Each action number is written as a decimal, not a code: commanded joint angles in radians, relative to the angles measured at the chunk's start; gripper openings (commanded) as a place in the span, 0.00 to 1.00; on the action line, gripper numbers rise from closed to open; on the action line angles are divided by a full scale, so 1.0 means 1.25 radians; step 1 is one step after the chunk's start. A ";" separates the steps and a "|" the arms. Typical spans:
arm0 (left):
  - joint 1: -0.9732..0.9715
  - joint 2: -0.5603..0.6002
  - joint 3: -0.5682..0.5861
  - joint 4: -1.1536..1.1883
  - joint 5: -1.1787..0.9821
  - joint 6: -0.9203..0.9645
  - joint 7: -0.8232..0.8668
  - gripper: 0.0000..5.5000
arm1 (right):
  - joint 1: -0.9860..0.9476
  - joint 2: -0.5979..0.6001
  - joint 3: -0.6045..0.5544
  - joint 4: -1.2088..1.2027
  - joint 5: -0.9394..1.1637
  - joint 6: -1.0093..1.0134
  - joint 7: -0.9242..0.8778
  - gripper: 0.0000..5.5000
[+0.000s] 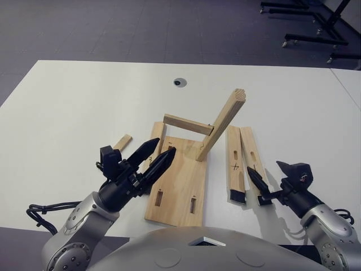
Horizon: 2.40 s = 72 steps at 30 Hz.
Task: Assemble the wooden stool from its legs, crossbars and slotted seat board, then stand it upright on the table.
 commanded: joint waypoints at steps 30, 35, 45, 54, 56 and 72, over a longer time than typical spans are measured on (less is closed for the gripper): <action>-0.302 0.006 0.125 0.184 0.170 -0.086 0.047 0.70 | -0.628 0.045 -0.124 0.291 0.110 -0.055 -0.089 0.37; -0.481 0.058 0.183 0.233 -0.038 -0.006 0.002 0.70 | -0.849 -0.009 -0.169 0.410 0.226 -0.056 0.001 0.37; -0.818 0.174 0.177 0.368 -0.374 0.191 -0.140 0.70 | -0.965 -0.098 -0.116 0.208 0.768 0.175 0.291 0.37; -0.882 0.152 0.101 0.383 -0.307 0.229 -0.207 0.70 | -0.879 -0.086 0.020 0.161 0.731 0.185 0.371 0.37; -0.853 0.145 0.074 0.371 -0.290 0.238 -0.218 0.70 | -0.832 -0.082 0.061 0.157 0.688 0.176 0.400 0.37; -0.823 0.099 0.076 0.375 -0.386 0.270 -0.164 0.70 | -0.731 -0.077 0.166 0.179 0.527 0.123 0.512 0.37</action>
